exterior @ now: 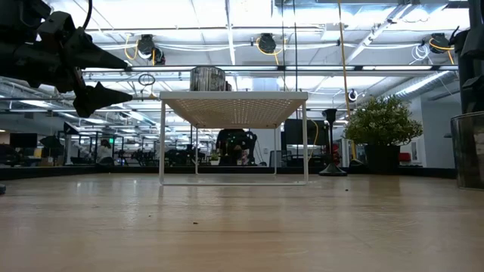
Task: Pick & Place candle stick holders
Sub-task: Put the silver scented candle on the shelf
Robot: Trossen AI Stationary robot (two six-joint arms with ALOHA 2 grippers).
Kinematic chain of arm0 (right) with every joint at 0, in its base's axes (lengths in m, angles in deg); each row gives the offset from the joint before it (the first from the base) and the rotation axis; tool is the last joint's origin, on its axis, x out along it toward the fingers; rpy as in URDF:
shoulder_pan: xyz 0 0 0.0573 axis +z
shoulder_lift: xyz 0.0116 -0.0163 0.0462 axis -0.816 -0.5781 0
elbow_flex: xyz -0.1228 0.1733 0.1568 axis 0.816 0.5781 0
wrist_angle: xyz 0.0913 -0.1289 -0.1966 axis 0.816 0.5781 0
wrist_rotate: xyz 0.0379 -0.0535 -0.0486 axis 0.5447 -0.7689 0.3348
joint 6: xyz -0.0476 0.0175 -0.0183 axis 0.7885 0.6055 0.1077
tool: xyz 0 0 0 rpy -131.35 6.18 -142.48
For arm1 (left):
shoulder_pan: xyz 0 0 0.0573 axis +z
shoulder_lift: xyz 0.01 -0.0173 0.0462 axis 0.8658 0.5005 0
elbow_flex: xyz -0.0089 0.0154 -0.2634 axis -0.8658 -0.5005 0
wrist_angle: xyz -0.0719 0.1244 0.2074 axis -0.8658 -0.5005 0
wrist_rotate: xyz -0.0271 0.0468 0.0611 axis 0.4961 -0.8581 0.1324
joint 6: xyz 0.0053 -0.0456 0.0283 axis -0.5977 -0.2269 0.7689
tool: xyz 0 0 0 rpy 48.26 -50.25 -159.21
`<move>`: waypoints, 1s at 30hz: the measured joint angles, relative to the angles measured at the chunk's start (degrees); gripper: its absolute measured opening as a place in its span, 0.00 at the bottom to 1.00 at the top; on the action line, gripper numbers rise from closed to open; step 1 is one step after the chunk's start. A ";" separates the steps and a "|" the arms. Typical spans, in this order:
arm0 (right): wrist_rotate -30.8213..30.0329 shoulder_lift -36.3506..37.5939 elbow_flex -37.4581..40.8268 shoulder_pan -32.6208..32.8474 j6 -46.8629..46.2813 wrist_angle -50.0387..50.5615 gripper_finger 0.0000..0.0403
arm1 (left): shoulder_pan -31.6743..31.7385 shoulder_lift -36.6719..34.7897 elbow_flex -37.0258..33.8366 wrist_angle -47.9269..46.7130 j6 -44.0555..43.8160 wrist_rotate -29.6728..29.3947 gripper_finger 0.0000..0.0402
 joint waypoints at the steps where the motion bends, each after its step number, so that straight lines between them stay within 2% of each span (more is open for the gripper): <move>1: 0.00 0.00 0.00 -0.04 -0.17 0.02 0.97 | 0.00 0.00 0.00 0.00 -0.01 0.00 0.91; 5: 0.04 0.00 0.00 -1.00 -0.24 0.02 0.96 | 0.00 0.00 0.00 0.00 -0.01 0.00 0.91; 11: -1.19 0.04 -0.07 -1.44 -0.14 -0.42 0.86 | 0.01 0.00 0.00 0.00 0.00 0.00 0.91; 23: -1.68 0.35 -0.04 -1.44 -0.26 -0.02 0.86 | -0.01 0.00 0.00 0.00 0.00 0.00 0.91; 30: -0.49 4.07 0.13 -1.45 -1.05 0.33 0.86 | 0.01 0.00 0.00 0.00 -0.01 0.00 0.91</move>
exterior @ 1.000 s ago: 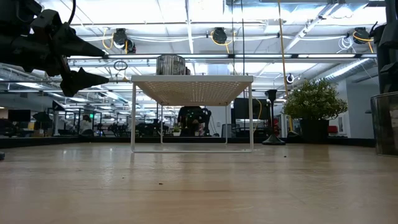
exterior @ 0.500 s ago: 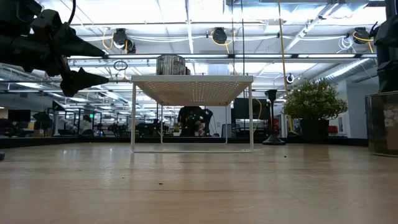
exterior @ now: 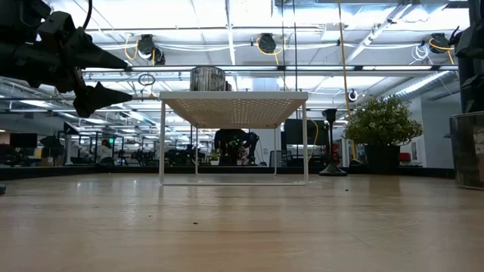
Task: Pick & Place candle stick holders
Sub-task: Put the silver scented candle on the shelf
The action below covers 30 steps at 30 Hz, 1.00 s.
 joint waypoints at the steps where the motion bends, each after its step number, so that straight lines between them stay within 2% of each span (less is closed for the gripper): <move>1: 0.01 0.78 0.00 -0.01 0.02 -0.07 0.86 | -0.01 0.00 0.00 0.00 0.01 0.00 0.91; 10: -2.24 7.39 -0.51 -0.60 0.94 0.20 0.86 | 0.00 0.00 0.00 0.00 0.00 0.00 0.91; 15: -7.97 9.15 -6.13 -2.75 6.41 3.33 0.86 | -0.01 0.00 0.00 0.00 0.00 0.00 0.91; 19: -12.46 9.26 -11.99 -6.27 15.53 3.96 0.86 | 0.00 0.00 0.00 0.00 0.00 0.00 0.91; 25: -15.78 8.21 -19.23 -14.92 30.54 1.54 0.86 | 0.00 0.00 0.00 0.00 0.00 0.00 0.91; 27: -15.72 7.47 -21.11 -18.62 36.46 -1.78 0.86 | 0.00 0.00 0.00 0.00 0.00 0.00 0.91; 30: -12.06 5.72 -22.95 -24.96 46.22 -8.68 0.86 | -0.01 0.00 0.00 0.00 0.00 0.00 0.91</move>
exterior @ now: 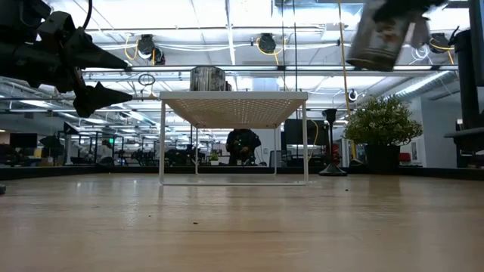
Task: Pick & Place candle stick holders
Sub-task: Put the silver scented candle on the shelf
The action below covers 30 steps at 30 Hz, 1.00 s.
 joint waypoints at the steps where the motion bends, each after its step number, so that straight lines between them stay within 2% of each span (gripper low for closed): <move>1: 1.90 -0.71 -0.28 -2.28 3.28 -2.99 0.86 | 0.01 0.00 0.00 0.00 0.01 0.00 0.91; 4: 9.57 -3.50 -1.16 -9.70 12.61 -12.84 0.86 | 0.01 0.00 0.00 -0.02 0.01 0.00 0.91; 8: 19.38 -8.22 -4.11 -18.78 19.81 -22.49 0.86 | 0.01 0.00 0.00 -0.02 0.00 0.00 0.91; 15: 32.22 -18.95 -14.63 -31.11 25.38 -24.74 0.86 | -0.01 0.00 0.00 -0.02 0.00 0.00 0.91; 22: 39.94 -28.73 -23.82 -39.25 25.82 -22.17 0.86 | -0.01 0.01 0.00 -0.01 0.01 0.00 0.91; 30: 42.51 -35.94 -25.33 -44.98 26.63 -22.74 0.86 | 0.01 0.00 0.00 -0.02 0.00 -0.02 0.91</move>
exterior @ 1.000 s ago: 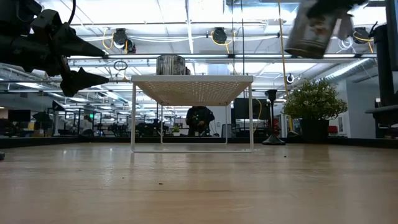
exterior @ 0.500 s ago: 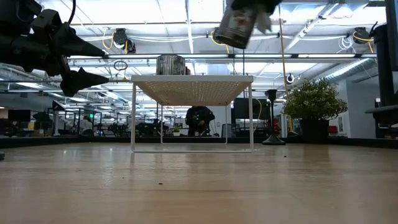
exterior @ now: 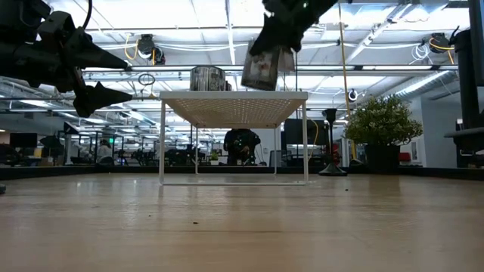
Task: Pick & Place candle stick holders
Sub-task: Put the silver scented candle on the shelf
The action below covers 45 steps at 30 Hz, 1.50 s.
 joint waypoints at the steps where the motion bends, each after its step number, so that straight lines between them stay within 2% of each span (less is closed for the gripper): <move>1: 0.88 -0.73 0.00 -0.65 0.00 -0.67 0.86 | -0.02 0.00 0.00 0.00 0.00 0.02 0.91; 8: 3.65 -3.83 -0.04 -3.92 -0.09 -5.10 0.86 | -0.01 0.00 0.00 0.02 0.00 0.00 0.91; 18: 7.54 -6.36 0.00 -5.77 -1.36 -4.83 0.86 | -0.02 0.00 0.00 0.00 0.00 0.00 0.91; 35: 7.69 -7.22 0.00 -5.84 -1.51 -6.71 0.87 | 0.00 0.00 0.00 0.02 0.00 0.00 0.91; 45: 7.63 -7.01 -0.10 -5.81 -1.57 -9.74 0.95 | -0.02 0.00 0.00 0.01 0.00 0.00 0.91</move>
